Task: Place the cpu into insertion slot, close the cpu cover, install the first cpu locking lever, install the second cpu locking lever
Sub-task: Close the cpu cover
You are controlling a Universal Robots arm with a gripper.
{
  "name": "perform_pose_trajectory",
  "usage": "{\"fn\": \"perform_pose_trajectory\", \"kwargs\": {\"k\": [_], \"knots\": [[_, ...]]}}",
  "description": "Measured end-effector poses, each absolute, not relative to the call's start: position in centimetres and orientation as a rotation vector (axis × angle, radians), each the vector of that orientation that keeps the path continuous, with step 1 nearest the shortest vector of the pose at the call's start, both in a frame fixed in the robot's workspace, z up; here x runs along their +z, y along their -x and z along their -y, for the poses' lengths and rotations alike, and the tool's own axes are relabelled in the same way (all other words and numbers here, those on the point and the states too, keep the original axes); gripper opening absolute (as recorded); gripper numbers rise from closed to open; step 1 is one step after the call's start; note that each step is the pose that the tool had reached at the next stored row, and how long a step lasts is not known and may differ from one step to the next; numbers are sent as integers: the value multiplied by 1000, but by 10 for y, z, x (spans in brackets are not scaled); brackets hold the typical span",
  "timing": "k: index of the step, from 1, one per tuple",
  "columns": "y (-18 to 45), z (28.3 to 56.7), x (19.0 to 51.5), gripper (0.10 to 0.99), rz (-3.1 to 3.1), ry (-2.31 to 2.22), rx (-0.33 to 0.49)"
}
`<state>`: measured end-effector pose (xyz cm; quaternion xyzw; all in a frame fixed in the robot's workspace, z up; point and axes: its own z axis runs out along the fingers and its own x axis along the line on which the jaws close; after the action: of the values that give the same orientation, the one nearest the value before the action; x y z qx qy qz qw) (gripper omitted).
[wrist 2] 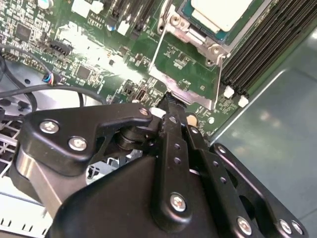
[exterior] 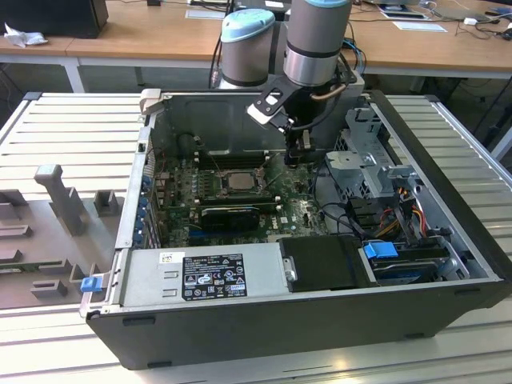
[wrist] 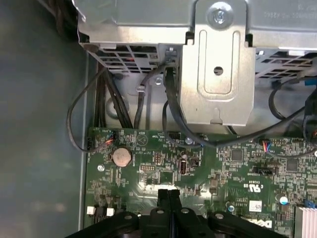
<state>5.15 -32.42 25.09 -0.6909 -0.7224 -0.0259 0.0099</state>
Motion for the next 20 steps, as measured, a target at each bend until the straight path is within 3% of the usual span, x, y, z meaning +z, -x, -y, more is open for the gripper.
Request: {"fn": "perform_pose_trajectory", "kwargs": {"k": [20], "knots": [[-36,324,251,106,2255,2157,-81]]}}
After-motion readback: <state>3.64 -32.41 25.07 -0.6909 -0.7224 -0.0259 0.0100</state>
